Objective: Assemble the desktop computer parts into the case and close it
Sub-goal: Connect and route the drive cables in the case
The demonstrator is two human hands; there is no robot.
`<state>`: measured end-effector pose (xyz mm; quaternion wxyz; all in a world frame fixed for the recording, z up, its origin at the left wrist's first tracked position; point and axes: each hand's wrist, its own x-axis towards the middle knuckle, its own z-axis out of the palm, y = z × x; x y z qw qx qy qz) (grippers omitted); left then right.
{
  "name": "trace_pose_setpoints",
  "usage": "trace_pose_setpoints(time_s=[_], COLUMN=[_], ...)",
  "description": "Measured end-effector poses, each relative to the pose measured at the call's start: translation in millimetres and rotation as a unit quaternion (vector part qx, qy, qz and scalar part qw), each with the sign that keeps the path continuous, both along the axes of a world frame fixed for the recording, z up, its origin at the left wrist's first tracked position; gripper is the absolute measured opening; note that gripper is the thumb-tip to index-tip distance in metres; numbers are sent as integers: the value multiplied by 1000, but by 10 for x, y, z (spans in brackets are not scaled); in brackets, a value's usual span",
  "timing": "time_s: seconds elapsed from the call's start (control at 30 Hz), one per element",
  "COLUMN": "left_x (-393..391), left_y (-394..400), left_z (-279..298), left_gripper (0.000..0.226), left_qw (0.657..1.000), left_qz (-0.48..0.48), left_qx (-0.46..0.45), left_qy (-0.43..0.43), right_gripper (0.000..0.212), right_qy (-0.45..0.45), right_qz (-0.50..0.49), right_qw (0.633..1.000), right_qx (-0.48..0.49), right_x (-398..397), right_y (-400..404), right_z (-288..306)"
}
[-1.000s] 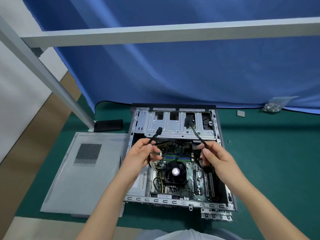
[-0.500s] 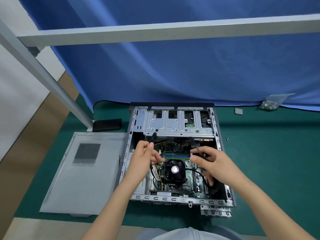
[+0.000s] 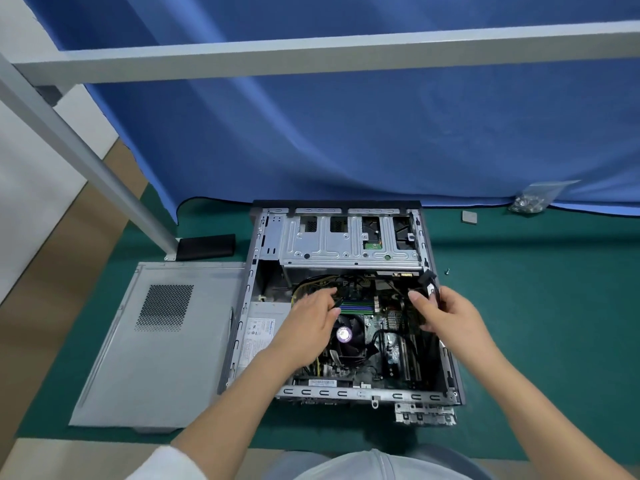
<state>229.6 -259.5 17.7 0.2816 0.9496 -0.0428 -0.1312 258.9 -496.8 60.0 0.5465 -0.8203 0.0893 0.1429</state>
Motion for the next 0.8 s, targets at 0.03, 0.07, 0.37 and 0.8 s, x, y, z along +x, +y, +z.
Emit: trace_pose_setpoints(time_s=[0.03, 0.07, 0.37, 0.8], left_x=[38, 74, 30, 214], left_y=[-14, -14, 132, -75], left_z=[-9, -24, -198, -247], left_gripper=[21, 22, 40, 29], left_qw=[1000, 998, 905, 998], left_qz=[2, 2, -200, 38], left_qx=[16, 40, 376, -15], left_qy=[21, 44, -4, 50], right_gripper=[39, 39, 27, 20], right_qy=[3, 5, 45, 66], right_qz=[-1, -4, -39, 97], right_qw=[1000, 1000, 991, 949], right_qx=[-16, -29, -122, -291], right_x=[1, 2, 47, 248], right_y=[-3, -2, 9, 110], right_z=[-17, -30, -138, 158])
